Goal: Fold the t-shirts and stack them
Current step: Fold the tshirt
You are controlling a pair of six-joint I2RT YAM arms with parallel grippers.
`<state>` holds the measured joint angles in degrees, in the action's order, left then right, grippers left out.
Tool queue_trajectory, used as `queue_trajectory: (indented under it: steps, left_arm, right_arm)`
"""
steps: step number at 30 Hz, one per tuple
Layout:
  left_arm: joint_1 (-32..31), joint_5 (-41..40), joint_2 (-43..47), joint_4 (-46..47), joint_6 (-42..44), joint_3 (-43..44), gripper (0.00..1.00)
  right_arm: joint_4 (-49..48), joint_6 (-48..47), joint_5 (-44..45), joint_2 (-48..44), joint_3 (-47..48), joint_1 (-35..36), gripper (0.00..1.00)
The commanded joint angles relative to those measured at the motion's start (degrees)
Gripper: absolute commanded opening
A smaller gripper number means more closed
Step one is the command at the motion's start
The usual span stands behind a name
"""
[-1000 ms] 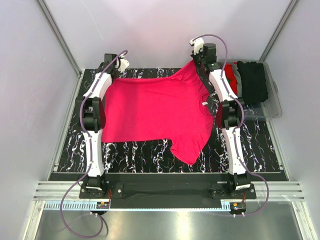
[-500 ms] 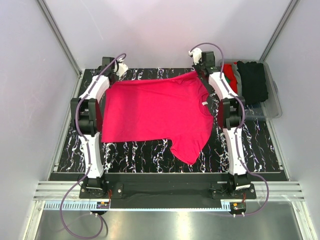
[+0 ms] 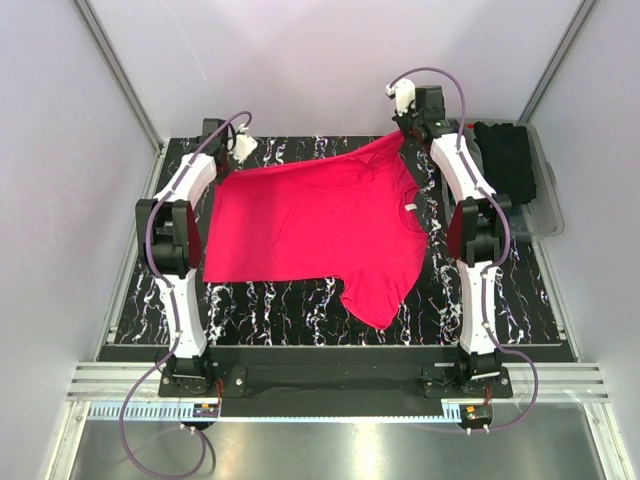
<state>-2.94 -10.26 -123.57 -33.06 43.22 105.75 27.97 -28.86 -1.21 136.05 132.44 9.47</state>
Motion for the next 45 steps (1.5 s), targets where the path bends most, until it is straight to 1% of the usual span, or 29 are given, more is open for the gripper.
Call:
queue_trajectory:
  steps: [1, 10, 17, 25, 37, 45]
  left_arm:
    - [0.3, 2.1, 5.8, -1.2, -1.5, -1.8, 0.00]
    - [0.0, 3.9, 8.0, -4.6, -2.6, -4.2, 0.00]
    - [-0.2, 4.6, 8.8, -5.4, -2.9, -4.9, 0.00]
    - [-0.3, 4.6, 10.5, -5.7, -2.9, -7.7, 0.00]
    - [-0.3, 4.4, 11.9, -5.7, -3.9, -12.1, 0.00]
    - [-0.3, 4.4, 11.9, -5.7, -4.8, -15.0, 0.00]
  right_arm:
    - [3.1, 1.4, -1.9, -5.5, -2.8, -0.2, 0.00]
    - [3.7, 2.0, -3.3, -14.5, -16.3, 0.0, 0.00]
    - [3.7, 2.8, -3.4, -20.6, -24.1, 0.1, 0.00]
    - [3.8, 4.5, -4.5, -27.5, -32.1, 0.9, 0.00]
    - [4.1, 6.7, -6.4, -33.6, -44.5, 3.9, 0.00]
    - [4.2, 7.6, -6.8, -35.3, -47.4, 4.4, 0.00]
